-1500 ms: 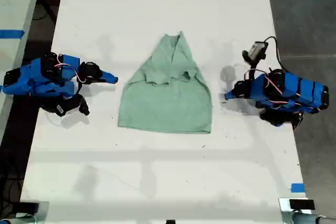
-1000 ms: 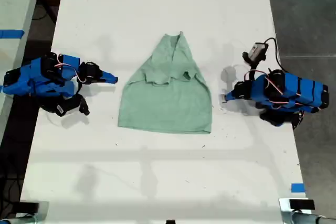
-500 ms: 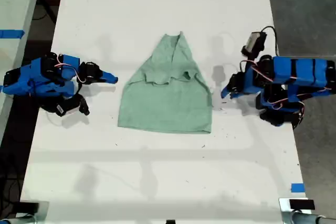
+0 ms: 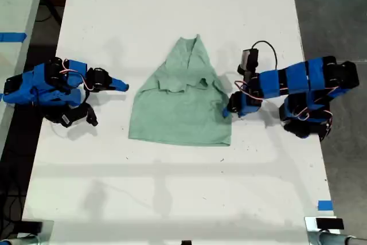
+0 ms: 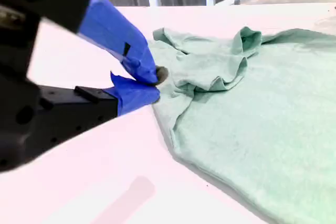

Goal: Fold t shirt

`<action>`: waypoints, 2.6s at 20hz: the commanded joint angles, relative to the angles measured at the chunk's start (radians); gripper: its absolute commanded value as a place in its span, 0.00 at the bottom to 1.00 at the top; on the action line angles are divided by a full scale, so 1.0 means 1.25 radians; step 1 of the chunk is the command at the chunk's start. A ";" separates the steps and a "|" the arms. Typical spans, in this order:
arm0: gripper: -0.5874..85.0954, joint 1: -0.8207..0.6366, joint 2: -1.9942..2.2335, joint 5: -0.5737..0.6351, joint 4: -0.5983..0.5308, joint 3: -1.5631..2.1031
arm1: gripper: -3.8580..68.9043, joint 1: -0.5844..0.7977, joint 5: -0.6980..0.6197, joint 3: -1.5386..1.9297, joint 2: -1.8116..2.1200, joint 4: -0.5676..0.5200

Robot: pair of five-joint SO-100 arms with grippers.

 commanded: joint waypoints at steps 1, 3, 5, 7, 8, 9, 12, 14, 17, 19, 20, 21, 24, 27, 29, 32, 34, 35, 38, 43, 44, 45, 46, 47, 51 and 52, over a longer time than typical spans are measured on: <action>0.01 0.011 0.006 -0.012 0.005 -0.002 | 0.32 -0.016 0.002 -0.005 -0.018 -0.052; 0.01 0.012 0.006 -0.012 0.005 -0.002 | 0.24 -0.016 0.002 0.017 -0.034 -0.080; 0.01 0.012 0.006 -0.012 0.005 -0.002 | 0.11 -0.015 0.013 0.040 -0.029 -0.087; 0.01 0.012 0.006 -0.012 0.005 -0.002 | 0.07 -0.009 0.015 0.064 -0.012 -0.088; 0.01 0.012 0.006 -0.012 0.005 -0.002 | 0.07 -0.006 0.017 0.072 -0.001 -0.083; 0.01 0.012 0.006 -0.012 0.005 -0.002 | 0.07 -0.004 0.022 0.074 0.011 -0.065; 0.01 0.012 0.006 -0.012 0.005 -0.002 | 0.07 0.004 0.025 0.022 0.058 0.042; 0.01 0.012 0.006 -0.012 0.005 -0.002 | 0.07 -0.004 0.025 -0.092 0.064 0.172; 0.01 0.011 0.006 -0.012 0.005 -0.002 | 0.07 -0.009 -0.023 -0.264 0.060 0.274; 0.01 0.011 0.006 -0.012 0.005 -0.002 | 0.08 0.001 -0.043 -0.291 0.044 0.282; 0.01 0.012 0.006 -0.012 0.005 -0.002 | 0.16 0.004 -0.034 -0.259 0.042 0.268; 0.01 0.012 0.006 -0.012 0.005 -0.002 | 0.22 0.004 -0.026 -0.204 0.045 0.228; 0.01 0.012 0.006 -0.012 0.006 -0.002 | 0.28 -0.006 -0.002 -0.039 0.050 0.094; 0.01 0.013 0.006 -0.012 0.006 -0.002 | 0.28 -0.011 0.005 0.070 0.044 -0.009; 0.01 0.013 0.006 -0.013 0.006 -0.002 | 0.24 -0.004 0.005 0.118 0.044 -0.047; 0.01 0.013 0.006 -0.013 0.006 -0.002 | 0.08 0.002 -0.011 0.164 0.040 -0.104; 0.01 0.015 0.006 -0.013 0.006 -0.002 | 0.08 0.005 -0.015 0.168 0.047 -0.103; 0.01 0.015 0.006 -0.013 0.006 -0.002 | 0.08 0.006 -0.009 0.163 0.064 -0.086; 0.01 0.015 0.006 -0.013 0.006 -0.002 | 0.08 0.010 0.000 0.020 0.124 0.086; 0.01 0.013 0.006 -0.013 0.006 -0.002 | 0.08 -0.022 -0.085 -0.422 -0.054 0.264; 0.01 0.013 0.006 -0.013 0.006 -0.002 | 0.08 -0.032 -0.107 -0.502 -0.125 0.263; 0.01 0.013 0.006 -0.013 0.006 -0.002 | 0.08 -0.042 -0.129 -0.583 -0.207 0.259; 0.01 0.015 0.006 -0.013 0.006 -0.002 | 0.08 -0.048 -0.151 -0.668 -0.297 0.256; 0.01 0.015 0.006 -0.013 0.006 -0.002 | 0.08 -0.049 -0.172 -0.755 -0.393 0.256; 0.01 0.016 0.006 -0.013 0.007 -0.004 | 0.09 -0.040 -0.234 -0.976 -0.693 0.223; 0.01 0.016 0.006 -0.013 0.007 -0.004 | 0.16 -0.040 -0.238 -0.977 -0.718 0.204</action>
